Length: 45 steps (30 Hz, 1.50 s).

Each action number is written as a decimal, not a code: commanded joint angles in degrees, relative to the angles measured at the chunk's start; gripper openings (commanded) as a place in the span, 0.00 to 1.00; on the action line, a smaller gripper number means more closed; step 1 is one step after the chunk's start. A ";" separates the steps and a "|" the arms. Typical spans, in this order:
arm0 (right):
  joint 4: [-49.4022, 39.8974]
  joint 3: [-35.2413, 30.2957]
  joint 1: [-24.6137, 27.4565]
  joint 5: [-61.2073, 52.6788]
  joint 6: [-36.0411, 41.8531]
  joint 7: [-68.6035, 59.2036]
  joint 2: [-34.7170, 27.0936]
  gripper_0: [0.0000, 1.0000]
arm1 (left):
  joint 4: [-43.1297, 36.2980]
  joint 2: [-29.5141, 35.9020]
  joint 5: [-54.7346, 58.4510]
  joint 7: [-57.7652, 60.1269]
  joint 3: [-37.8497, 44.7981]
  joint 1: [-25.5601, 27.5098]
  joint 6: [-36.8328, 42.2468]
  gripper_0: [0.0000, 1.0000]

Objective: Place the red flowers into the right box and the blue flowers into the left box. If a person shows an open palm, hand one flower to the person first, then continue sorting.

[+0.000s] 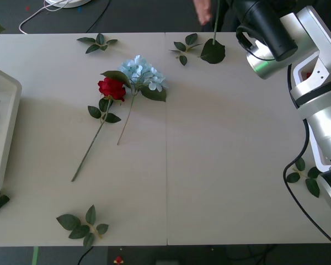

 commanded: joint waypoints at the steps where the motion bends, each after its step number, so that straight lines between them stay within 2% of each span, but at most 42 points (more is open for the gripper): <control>1: -0.85 -1.43 -3.07 -0.42 -0.54 0.06 1.14 0.00 | -1.93 3.56 0.31 -1.46 1.51 -1.90 0.40 0.00; 10: -0.85 -1.26 -3.07 -1.39 -0.63 -0.65 1.23 0.00 | -1.93 3.56 0.31 -1.46 1.51 -1.90 0.40 0.00; 12: -0.85 -1.26 -3.07 -1.65 -0.63 -0.91 1.23 0.52 | -1.93 3.56 0.31 -1.46 1.51 -1.90 0.40 0.00; 13: -0.85 -1.26 -3.07 -1.92 -0.63 -1.17 1.31 0.95 | -1.93 3.56 0.31 -1.46 1.51 -1.90 0.40 0.00; 14: -0.76 -1.26 -3.07 -2.18 -0.63 -1.26 1.23 1.00 | -1.93 3.56 0.31 -1.46 1.51 -1.90 0.40 0.00; 23: -0.85 -1.08 -2.72 -3.24 -0.63 -2.05 1.40 1.00 | -1.49 3.30 1.71 -1.64 1.08 -1.46 0.05 0.00; 36: -1.37 -0.82 -0.44 -3.76 -1.24 -2.40 -0.27 1.00 | -1.49 9.71 3.47 -2.78 0.28 -1.29 0.22 0.00; 38: -1.99 -0.82 0.88 -3.76 -2.56 -2.49 -1.32 1.00 | -1.49 10.77 3.29 -4.98 0.72 -0.49 0.22 0.00; 43: -4.98 0.94 5.36 -4.11 -3.70 -3.72 -6.95 1.00 | -1.49 11.82 4.08 -9.63 4.59 5.13 0.48 0.00; 45: -5.50 2.87 6.95 -4.73 -3.62 -7.85 -9.58 1.00 | -1.49 11.82 5.23 -11.04 6.35 8.29 1.01 0.00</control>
